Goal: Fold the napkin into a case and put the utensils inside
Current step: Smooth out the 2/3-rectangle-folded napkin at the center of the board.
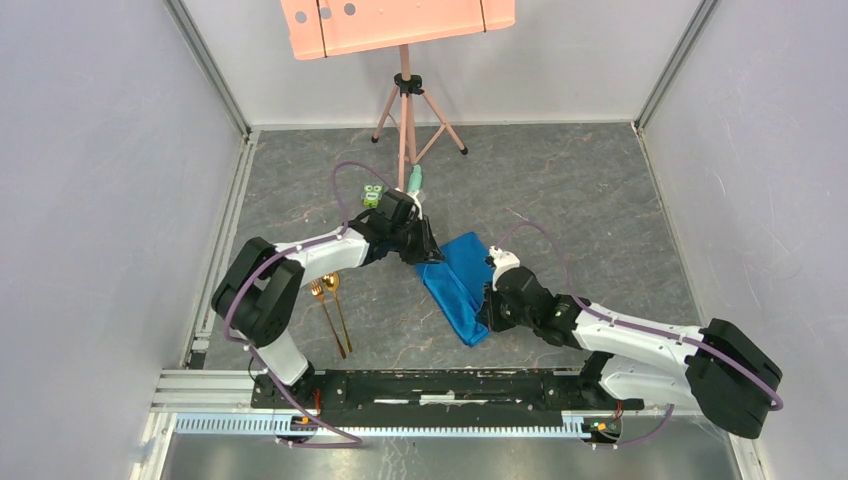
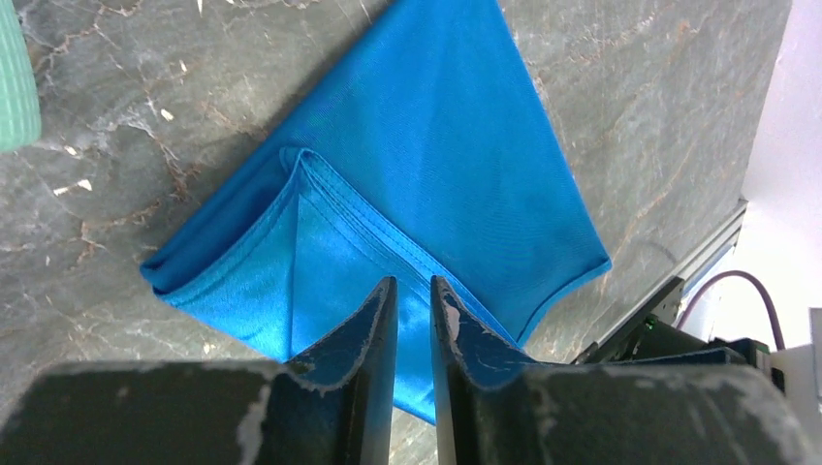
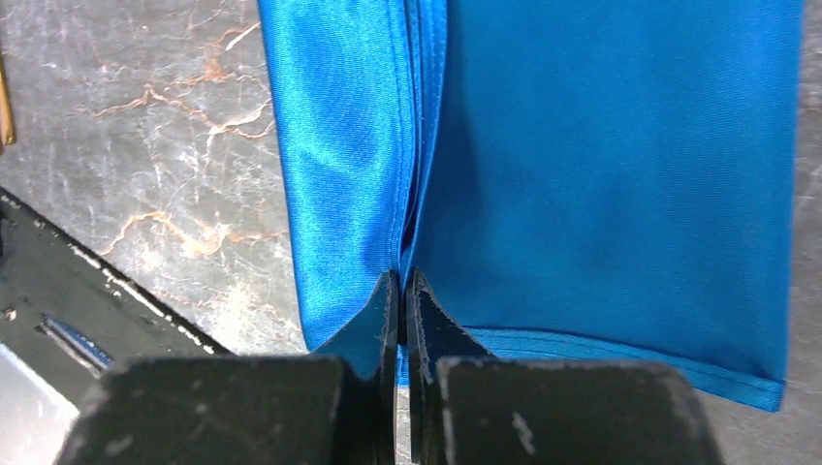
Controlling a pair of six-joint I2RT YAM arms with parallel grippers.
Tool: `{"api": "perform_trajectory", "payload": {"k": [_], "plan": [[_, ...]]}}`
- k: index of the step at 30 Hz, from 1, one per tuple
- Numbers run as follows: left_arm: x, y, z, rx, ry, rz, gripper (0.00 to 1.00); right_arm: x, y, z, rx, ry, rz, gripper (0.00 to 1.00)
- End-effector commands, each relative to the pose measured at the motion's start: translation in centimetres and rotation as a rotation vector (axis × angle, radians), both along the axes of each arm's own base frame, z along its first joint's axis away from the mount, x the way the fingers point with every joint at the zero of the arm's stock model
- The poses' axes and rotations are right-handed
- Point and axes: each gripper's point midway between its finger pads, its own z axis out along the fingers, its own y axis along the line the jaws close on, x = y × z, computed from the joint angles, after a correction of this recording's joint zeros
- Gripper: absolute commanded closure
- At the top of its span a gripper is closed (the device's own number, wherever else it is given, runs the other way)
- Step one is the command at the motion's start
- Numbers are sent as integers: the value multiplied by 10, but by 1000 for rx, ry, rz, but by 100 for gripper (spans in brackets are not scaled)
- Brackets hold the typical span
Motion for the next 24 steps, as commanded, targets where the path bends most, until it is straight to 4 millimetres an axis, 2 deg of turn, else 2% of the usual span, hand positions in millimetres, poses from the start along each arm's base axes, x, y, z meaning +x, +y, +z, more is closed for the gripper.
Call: {"api": "perform_trajectory", "payload": {"k": [1,4,12,17,21,22,24], "plan": [[23,-6,6,-18,-35,47,76,17,-11,3,-47,-69,-53,100],[29,-2,1,-10,-37,63,77,17,-17,-1,-71,-68,-69,100],[38,4,-6,9,-35,73,80,6,-18,-10,-39,-37,-54,100],[42,2,-20,42,-13,61,83,0,-17,-18,-25,-16,-41,100],[46,7,-40,103,6,58,87,2,-21,-18,-52,-29,-44,100],[47,8,-45,115,10,57,88,5,-24,-15,-71,-42,-48,98],[46,10,-52,136,17,55,90,11,-27,-8,-109,-76,-41,87]]}}
